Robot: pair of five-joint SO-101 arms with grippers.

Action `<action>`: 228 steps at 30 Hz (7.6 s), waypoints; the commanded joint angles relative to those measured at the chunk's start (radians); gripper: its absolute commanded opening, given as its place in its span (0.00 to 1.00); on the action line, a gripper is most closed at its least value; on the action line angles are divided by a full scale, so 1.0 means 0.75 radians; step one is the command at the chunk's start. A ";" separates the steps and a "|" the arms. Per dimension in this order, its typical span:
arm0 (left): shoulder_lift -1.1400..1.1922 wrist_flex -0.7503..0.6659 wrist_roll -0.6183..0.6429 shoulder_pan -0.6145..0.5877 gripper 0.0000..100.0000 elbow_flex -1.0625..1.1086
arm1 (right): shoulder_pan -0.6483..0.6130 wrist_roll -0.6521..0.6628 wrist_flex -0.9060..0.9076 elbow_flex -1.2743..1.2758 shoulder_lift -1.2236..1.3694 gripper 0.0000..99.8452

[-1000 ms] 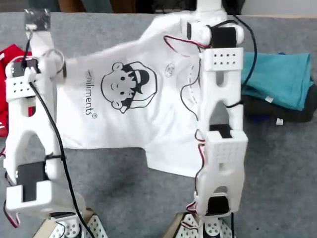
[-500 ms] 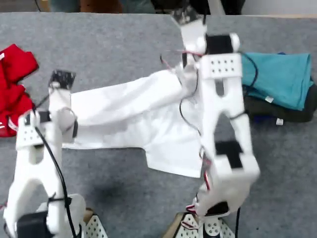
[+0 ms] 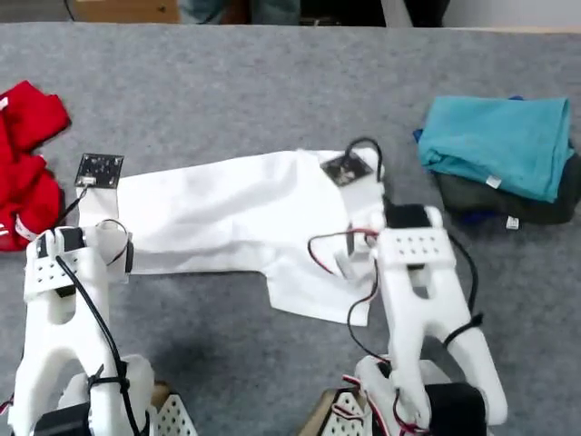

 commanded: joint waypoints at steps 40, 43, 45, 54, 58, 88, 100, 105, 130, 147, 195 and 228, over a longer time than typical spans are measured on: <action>0.554 -0.025 0.538 0.148 0.05 -0.647 | -0.084 0.029 0.184 -0.490 -0.044 0.06; 0.900 -0.004 0.630 0.159 0.03 -0.866 | -0.025 -0.084 0.104 -0.482 -0.048 0.16; 1.115 0.082 0.669 0.157 0.03 -1.040 | 0.016 -0.096 0.121 -0.517 -0.050 0.22; 1.524 0.299 0.745 0.132 0.03 -1.458 | -0.045 -0.268 0.031 -0.543 -0.054 0.17; 1.524 0.291 0.751 0.154 0.03 -1.406 | -0.110 -0.340 -0.113 -0.470 0.007 0.03; 1.524 0.264 0.739 0.165 0.03 -1.406 | -0.155 -0.115 -0.014 0.064 -0.179 0.02; 1.504 0.374 0.679 0.167 0.03 -1.507 | -0.164 0.391 -0.049 0.355 -0.410 0.19; 1.381 0.440 0.663 0.161 0.03 -1.572 | -0.284 0.518 -0.025 0.361 -0.285 0.28; 1.170 0.532 0.546 0.103 0.03 -1.546 | -0.164 0.595 0.297 -0.842 0.406 0.01; 1.168 0.387 0.548 0.236 0.03 -1.278 | -0.188 0.503 0.734 -3.321 2.182 0.27; 1.156 -0.104 0.597 0.099 0.03 -0.889 | -0.198 -0.248 0.250 -2.569 1.756 0.01; 0.888 0.082 0.407 -0.136 0.03 -0.885 | -0.117 0.106 0.301 -0.838 0.735 0.01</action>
